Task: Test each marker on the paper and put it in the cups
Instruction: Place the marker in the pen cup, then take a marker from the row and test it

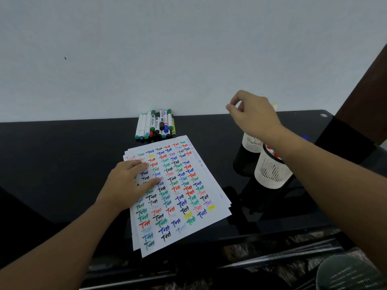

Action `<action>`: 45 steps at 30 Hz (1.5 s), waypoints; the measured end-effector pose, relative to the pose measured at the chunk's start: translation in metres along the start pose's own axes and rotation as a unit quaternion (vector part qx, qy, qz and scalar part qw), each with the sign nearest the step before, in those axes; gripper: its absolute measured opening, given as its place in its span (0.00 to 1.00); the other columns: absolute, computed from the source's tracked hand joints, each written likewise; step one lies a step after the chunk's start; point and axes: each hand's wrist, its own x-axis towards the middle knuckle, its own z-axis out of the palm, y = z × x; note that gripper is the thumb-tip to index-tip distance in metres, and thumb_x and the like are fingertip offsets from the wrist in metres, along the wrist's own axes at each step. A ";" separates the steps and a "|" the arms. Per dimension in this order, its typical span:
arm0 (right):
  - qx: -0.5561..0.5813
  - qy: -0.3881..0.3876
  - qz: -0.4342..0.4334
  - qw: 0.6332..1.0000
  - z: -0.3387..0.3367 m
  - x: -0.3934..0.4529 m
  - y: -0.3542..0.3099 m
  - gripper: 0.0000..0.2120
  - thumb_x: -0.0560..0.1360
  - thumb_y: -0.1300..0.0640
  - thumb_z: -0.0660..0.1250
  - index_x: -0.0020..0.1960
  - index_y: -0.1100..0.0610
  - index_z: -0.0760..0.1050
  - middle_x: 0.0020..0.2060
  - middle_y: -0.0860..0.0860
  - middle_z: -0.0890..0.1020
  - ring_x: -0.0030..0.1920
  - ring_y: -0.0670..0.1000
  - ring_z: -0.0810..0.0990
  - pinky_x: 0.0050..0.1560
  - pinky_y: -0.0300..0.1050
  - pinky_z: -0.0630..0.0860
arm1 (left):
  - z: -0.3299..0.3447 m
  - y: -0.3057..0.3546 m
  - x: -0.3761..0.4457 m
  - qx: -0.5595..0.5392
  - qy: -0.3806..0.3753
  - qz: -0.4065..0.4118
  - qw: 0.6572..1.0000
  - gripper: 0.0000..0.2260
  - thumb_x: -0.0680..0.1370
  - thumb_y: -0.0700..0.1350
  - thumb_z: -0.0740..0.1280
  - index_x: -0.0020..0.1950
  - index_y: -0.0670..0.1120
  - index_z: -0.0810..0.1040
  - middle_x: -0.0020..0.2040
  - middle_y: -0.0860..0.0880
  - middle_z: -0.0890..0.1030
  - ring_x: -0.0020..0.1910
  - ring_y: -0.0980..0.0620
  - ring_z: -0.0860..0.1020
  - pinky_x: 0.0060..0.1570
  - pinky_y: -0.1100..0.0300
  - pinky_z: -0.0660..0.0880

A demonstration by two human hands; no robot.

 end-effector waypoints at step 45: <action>-0.054 -0.166 -0.057 0.983 0.221 0.069 -0.016 0.16 0.82 0.40 0.62 0.66 0.46 0.75 0.60 0.56 0.72 0.56 0.56 0.76 0.60 0.55 0.77 | -0.007 0.000 0.007 0.020 -0.110 -0.033 0.993 0.38 0.72 0.78 0.55 0.79 0.62 0.63 0.82 0.56 0.56 0.81 0.54 0.50 0.78 0.51 0.44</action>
